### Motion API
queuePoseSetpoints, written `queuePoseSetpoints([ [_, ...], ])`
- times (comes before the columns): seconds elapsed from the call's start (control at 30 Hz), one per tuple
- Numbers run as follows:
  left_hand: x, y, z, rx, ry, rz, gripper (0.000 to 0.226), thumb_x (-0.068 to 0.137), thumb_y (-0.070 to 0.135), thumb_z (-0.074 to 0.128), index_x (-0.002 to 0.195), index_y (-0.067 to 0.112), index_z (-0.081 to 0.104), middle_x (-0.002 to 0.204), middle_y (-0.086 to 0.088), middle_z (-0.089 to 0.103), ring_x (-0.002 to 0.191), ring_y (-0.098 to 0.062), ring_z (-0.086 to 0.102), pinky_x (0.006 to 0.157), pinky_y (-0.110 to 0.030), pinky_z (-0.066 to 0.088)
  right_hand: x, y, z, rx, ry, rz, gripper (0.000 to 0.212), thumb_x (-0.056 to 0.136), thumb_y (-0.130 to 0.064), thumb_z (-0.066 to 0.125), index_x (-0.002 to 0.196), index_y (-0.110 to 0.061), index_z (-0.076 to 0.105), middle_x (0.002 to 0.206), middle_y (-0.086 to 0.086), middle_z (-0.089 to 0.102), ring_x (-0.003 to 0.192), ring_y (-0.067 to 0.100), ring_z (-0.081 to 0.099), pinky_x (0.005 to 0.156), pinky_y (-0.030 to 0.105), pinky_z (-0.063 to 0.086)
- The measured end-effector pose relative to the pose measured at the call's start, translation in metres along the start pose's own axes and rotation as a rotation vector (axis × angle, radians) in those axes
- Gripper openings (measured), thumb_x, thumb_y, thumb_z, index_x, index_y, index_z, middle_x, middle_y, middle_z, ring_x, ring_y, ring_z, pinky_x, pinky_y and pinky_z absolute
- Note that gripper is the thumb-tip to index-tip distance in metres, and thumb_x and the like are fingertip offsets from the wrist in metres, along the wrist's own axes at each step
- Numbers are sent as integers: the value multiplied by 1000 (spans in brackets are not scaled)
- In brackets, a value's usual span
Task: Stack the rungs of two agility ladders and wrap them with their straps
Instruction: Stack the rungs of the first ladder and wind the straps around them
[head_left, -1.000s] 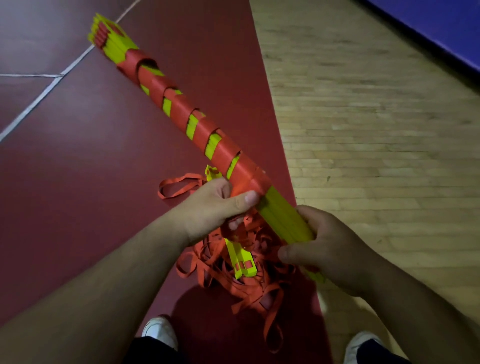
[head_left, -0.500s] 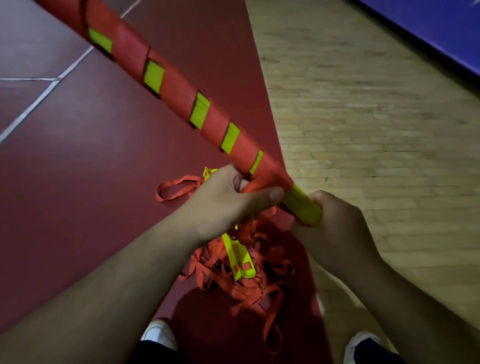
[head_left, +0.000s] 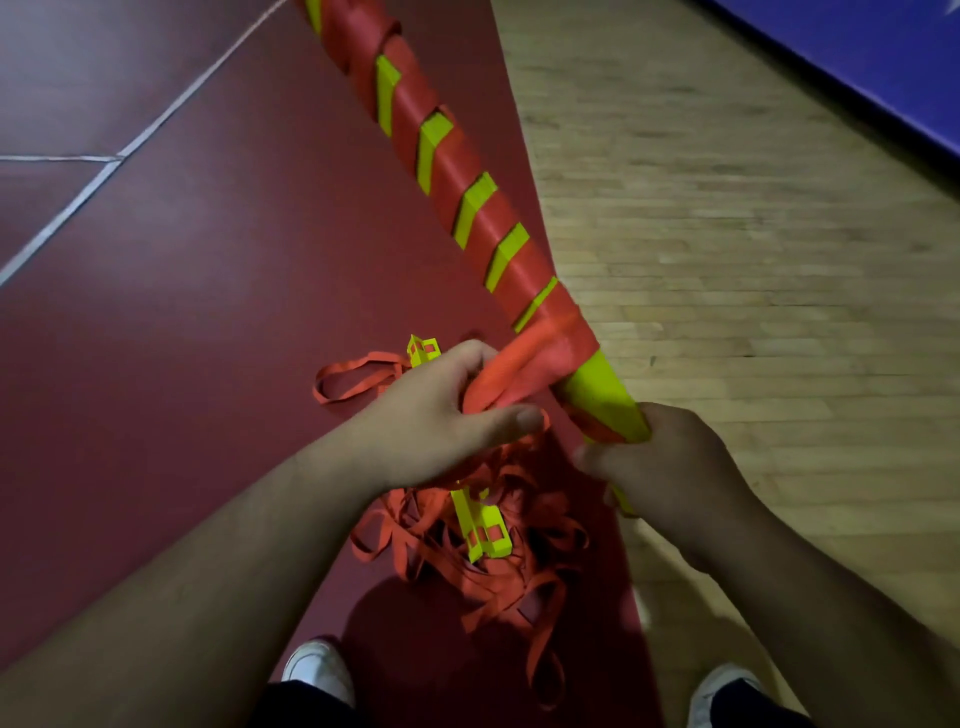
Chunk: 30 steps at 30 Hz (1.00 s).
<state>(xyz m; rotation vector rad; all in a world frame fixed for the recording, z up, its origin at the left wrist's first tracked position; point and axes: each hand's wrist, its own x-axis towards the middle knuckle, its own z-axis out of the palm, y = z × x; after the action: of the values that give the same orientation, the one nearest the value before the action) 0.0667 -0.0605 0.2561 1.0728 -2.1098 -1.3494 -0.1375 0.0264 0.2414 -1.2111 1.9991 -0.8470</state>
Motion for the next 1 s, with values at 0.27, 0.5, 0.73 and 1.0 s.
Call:
queuePoseSetpoints([
  [0.27, 0, -10, 17, 230, 217, 172, 26, 93, 45, 56, 119, 43, 49, 83, 16, 66, 67, -4, 62, 62, -23, 47, 8, 10, -1, -110, 126, 74, 20, 63, -35, 71, 63, -16, 66, 53, 2, 65, 58, 30, 65, 57, 39, 55],
  [0.5, 4, -12, 15, 179, 287, 149, 20, 93, 23, 67, 84, 35, 54, 71, 10, 67, 68, -6, 64, 61, -28, 48, 10, 15, -6, -193, 122, 25, 19, 66, -31, 74, 63, -16, 63, 53, 0, 61, 56, 26, 61, 49, 28, 39],
  [0.73, -1, -10, 15, -159, -29, -5, 32, 93, 46, 60, 78, 17, 62, 48, 7, 45, 40, -8, 41, 41, -18, 33, 10, 10, -10, -174, 115, 38, 29, 51, -45, 64, 62, -18, 62, 55, -1, 61, 58, 27, 61, 49, 27, 35],
  [1.0, 8, -15, 28, -270, 97, -85, 7, 96, 26, 62, 96, 20, 59, 60, 3, 57, 36, 0, 33, 38, -14, 27, 12, 13, -10, -68, 116, 73, 24, 51, -37, 65, 61, -15, 64, 52, 3, 63, 60, 33, 68, 58, 48, 56],
])
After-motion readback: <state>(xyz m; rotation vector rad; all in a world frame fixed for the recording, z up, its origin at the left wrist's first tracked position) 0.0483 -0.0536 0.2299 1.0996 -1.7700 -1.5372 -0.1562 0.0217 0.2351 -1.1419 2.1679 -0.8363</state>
